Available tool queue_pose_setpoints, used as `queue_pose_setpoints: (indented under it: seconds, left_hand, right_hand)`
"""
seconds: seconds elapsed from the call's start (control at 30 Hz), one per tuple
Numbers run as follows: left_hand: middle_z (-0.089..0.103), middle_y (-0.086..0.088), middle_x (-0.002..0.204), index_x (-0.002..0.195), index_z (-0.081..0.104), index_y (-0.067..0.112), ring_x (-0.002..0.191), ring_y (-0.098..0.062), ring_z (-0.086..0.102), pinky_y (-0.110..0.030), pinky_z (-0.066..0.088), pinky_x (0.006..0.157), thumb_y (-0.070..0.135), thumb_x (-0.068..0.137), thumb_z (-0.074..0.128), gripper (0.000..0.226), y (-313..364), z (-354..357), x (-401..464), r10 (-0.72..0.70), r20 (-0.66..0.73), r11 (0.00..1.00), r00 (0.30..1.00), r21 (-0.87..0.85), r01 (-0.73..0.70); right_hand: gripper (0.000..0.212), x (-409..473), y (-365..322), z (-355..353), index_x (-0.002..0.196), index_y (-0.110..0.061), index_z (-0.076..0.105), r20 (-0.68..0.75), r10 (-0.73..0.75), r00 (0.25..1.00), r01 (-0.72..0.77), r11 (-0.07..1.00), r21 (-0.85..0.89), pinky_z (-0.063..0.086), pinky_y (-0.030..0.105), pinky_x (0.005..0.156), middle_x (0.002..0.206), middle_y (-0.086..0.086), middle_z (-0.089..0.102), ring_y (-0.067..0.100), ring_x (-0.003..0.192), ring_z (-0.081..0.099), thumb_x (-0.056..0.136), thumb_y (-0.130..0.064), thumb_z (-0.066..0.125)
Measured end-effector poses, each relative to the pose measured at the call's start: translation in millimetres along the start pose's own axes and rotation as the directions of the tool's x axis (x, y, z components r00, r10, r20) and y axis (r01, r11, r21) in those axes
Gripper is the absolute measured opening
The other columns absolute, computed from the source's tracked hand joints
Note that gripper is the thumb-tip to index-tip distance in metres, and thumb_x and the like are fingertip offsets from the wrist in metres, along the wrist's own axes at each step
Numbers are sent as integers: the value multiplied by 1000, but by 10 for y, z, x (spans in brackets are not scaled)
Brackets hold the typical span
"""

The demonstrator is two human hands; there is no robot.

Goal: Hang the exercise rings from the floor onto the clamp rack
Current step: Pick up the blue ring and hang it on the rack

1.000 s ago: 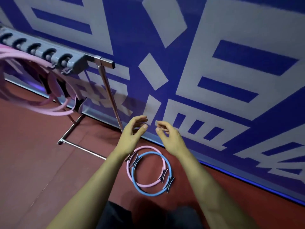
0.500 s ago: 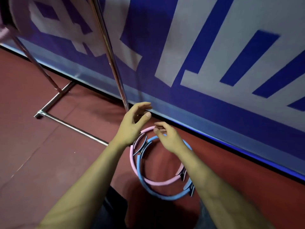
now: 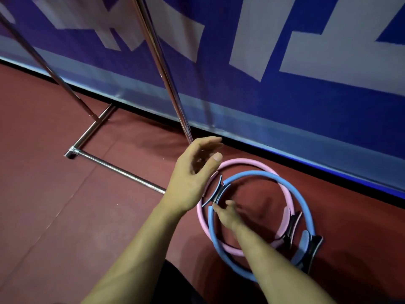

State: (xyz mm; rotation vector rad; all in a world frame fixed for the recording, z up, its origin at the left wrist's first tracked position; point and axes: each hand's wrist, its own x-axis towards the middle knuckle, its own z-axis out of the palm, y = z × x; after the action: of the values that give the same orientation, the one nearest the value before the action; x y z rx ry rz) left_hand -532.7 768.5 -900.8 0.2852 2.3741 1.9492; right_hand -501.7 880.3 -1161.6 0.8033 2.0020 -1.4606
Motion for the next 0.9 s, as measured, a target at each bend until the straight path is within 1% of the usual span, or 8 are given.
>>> queue_pose_setpoints:
  seconds: [0.13,0.27,0.37,0.5,0.67,0.77,0.83,0.9]
  left_hand:
    - [72,2,125,131,64,17,120,-19,67,-47,50,109,19,98,63,33,-22,-27,-58,-9,12,1000,1000,27,9]
    - [71,3,127,130,65,19,120,-21,66,-49,49,109,22,97,64,34,-39,-34,-89,-19,1,999,1000,40,19]
    - [71,3,124,128,66,23,114,-27,68,-51,51,106,23,97,64,32,49,33,-38,-19,10,1000,1000,14,19]
    - [72,2,122,127,65,20,112,-24,69,-47,53,104,21,96,63,31,428,231,71,-26,35,999,999,-41,27]
    - [71,4,124,127,65,23,110,-26,69,-41,54,103,27,96,64,31,1296,423,212,-35,120,997,992,-70,44]
    - [72,6,122,125,65,22,104,-23,70,-25,55,93,23,97,62,29,1938,445,316,-33,140,995,990,-91,46]
    - [72,7,122,125,65,25,104,-21,71,-28,55,94,24,97,62,28,2353,455,381,-37,157,996,987,-77,49]
    - [72,8,123,126,65,27,107,-21,71,-34,55,98,26,98,62,29,2776,480,443,-40,168,996,985,-67,52]
  right_hand:
    - [45,186,260,299,108,-19,49,104,115,988,-118,993,21,51,37,90,113,9,63,25,102,65,83,-45,76]
    - [36,72,252,282,90,-11,69,148,58,987,-59,998,6,56,38,80,83,7,70,22,79,66,82,-46,72]
    - [54,-2,128,65,59,-14,63,151,66,986,-67,998,-1,55,41,69,55,1,65,24,60,63,69,-66,59]
    - [53,-310,-342,-414,75,-16,59,131,63,989,-74,994,83,60,47,68,61,8,58,26,54,60,81,-68,59]
    - [57,-969,-950,-1267,81,-10,60,-37,57,998,-54,997,58,48,32,50,62,8,54,22,42,51,92,-66,52]
    - [48,-1454,-1280,-1898,94,-10,65,-177,28,984,-32,999,-18,50,30,60,79,8,61,21,60,58,100,-55,50]
    - [43,-1788,-1486,-2286,111,-6,67,-211,9,977,-24,997,-67,50,30,73,91,9,63,22,77,61,103,-45,51]
    - [58,-2164,-1770,-2598,100,-4,72,-255,23,967,-51,993,-105,54,36,73,84,15,68,31,80,68,98,-57,51]
